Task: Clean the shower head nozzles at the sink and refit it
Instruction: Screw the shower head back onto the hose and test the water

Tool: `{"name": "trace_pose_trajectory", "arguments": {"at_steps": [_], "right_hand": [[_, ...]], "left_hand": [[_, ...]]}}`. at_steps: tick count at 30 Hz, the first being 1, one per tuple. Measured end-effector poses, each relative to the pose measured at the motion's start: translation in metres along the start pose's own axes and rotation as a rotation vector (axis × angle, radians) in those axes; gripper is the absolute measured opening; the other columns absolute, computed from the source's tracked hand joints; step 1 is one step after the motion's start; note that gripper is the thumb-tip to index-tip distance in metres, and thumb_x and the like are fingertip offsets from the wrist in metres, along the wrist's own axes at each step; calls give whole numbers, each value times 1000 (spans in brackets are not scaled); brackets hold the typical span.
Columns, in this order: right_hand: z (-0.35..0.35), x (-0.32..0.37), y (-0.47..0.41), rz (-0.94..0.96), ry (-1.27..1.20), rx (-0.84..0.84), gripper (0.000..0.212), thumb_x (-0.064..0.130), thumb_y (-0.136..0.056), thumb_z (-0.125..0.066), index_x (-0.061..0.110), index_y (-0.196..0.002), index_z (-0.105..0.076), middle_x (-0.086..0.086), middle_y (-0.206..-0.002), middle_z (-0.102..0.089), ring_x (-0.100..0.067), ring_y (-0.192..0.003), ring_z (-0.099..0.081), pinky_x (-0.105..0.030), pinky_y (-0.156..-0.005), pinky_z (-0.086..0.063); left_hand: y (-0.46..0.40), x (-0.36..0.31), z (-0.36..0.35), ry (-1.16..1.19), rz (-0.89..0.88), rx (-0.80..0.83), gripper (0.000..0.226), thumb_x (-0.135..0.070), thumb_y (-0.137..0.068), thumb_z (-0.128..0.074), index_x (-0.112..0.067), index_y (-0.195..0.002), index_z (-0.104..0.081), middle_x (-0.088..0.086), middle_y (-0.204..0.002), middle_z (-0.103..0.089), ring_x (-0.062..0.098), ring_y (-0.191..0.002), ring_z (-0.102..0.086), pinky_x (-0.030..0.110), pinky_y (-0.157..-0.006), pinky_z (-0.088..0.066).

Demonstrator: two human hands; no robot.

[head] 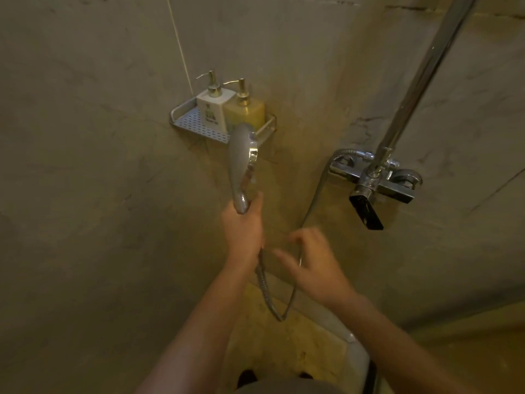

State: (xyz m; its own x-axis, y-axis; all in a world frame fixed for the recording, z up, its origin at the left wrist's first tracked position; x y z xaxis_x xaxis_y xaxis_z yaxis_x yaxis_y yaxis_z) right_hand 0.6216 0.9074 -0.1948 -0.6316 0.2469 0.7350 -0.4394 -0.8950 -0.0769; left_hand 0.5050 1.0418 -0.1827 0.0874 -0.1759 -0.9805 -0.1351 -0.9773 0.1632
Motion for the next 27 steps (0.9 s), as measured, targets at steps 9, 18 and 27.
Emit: {"name": "trace_pose_trajectory", "arguments": {"at_steps": [9, 18, 27], "right_hand": [[138, -101, -42, -363, 35, -292, 52, 64, -85, -58, 13, -85, -63, -1, -77, -63, -25, -74, -61, -35, -65, -44], [113, -133, -64, -485, -202, -82, 74, 85, -65, -60, 13, -74, -67, -5, -70, -73, -19, -62, -72, -32, -65, -52], [106, -132, -64, -495, -202, -142, 70, 74, -81, -55, 7, -64, -63, -12, -60, -63, -22, -53, -57, -35, -58, -49]], "left_hand": [[-5, 19, 23, 1, 51, -17, 14, -13, -91, -64, -15, -84, -52, 1, -48, -38, 20, -35, -33, 27, -42, -31], [-14, 25, 28, -97, 69, 35, 37, -24, -91, -73, -13, -66, -47, 9, -48, -42, 22, -36, -39, 30, -47, -37], [-33, 18, 56, -168, 13, -28, 33, -20, -91, -68, -17, -66, -47, 8, -52, -42, 21, -42, -39, 29, -47, -32]]}}
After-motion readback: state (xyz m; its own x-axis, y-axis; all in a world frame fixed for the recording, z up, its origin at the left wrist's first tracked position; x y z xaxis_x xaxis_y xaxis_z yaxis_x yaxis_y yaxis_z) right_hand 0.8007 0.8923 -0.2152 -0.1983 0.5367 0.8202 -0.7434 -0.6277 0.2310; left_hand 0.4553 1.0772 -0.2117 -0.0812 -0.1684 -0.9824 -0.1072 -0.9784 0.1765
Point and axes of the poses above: each hand's wrist, its own y-axis away from the middle knuckle, its own z-axis out of the back of the hand, x = y × z, the point moved 9 cm from there along -y, towards the middle knuckle
